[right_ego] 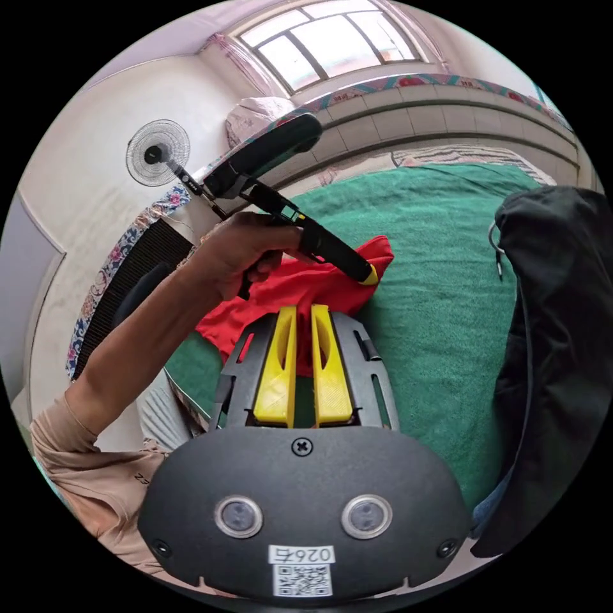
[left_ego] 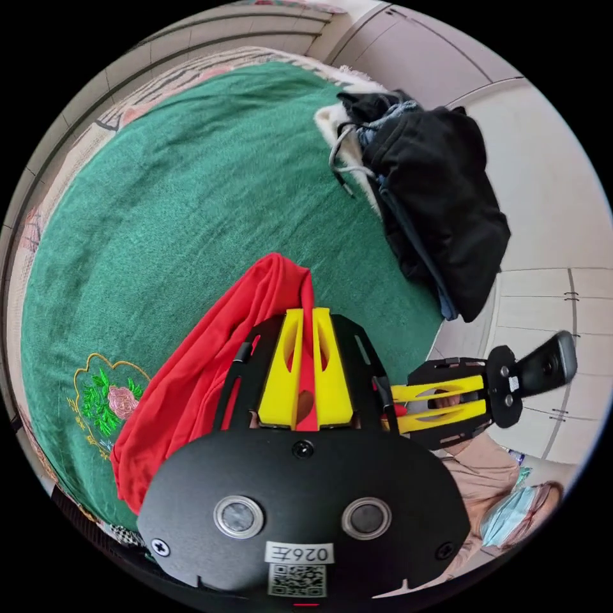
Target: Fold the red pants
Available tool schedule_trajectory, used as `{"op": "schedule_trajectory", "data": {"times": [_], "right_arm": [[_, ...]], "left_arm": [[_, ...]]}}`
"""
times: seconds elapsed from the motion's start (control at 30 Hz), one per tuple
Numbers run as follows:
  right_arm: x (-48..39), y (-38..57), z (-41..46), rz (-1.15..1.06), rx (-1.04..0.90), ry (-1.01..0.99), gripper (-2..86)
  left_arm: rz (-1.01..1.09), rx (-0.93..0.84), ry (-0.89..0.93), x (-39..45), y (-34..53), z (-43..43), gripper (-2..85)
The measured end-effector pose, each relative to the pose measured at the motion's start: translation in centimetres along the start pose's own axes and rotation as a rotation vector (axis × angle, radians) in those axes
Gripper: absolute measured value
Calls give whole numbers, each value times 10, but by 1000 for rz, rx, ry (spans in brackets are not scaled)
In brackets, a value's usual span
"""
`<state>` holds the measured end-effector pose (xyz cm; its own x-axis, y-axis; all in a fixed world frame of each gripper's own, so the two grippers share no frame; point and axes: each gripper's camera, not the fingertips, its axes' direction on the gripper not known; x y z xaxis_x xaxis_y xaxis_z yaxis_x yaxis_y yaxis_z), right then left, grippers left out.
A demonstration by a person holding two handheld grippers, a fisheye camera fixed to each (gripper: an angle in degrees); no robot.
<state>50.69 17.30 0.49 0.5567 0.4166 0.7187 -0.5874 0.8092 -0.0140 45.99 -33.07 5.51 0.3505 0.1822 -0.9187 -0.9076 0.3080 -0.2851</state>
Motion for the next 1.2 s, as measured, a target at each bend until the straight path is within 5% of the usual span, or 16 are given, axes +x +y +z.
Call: {"op": "schedule_trajectory", "data": {"times": [0.2,0.4,0.73,1.03,1.2], "right_arm": [[-65,-35,-6,-100,138,-198,23],[-179,-80,44,-297,58,-228,30],[-343,-133,182,-459,-108,-257,32],[-401,-178,269,-487,-321,-292,45],[-404,-209,237,-550,-358,-254,31]], "left_arm": [[44,236,79,-53,129,-89,8],[-42,428,194,-151,306,-117,5],[-234,613,346,-314,559,-58,3],[-365,593,297,-392,653,12,3],[-454,705,326,-406,717,21,-7]]}}
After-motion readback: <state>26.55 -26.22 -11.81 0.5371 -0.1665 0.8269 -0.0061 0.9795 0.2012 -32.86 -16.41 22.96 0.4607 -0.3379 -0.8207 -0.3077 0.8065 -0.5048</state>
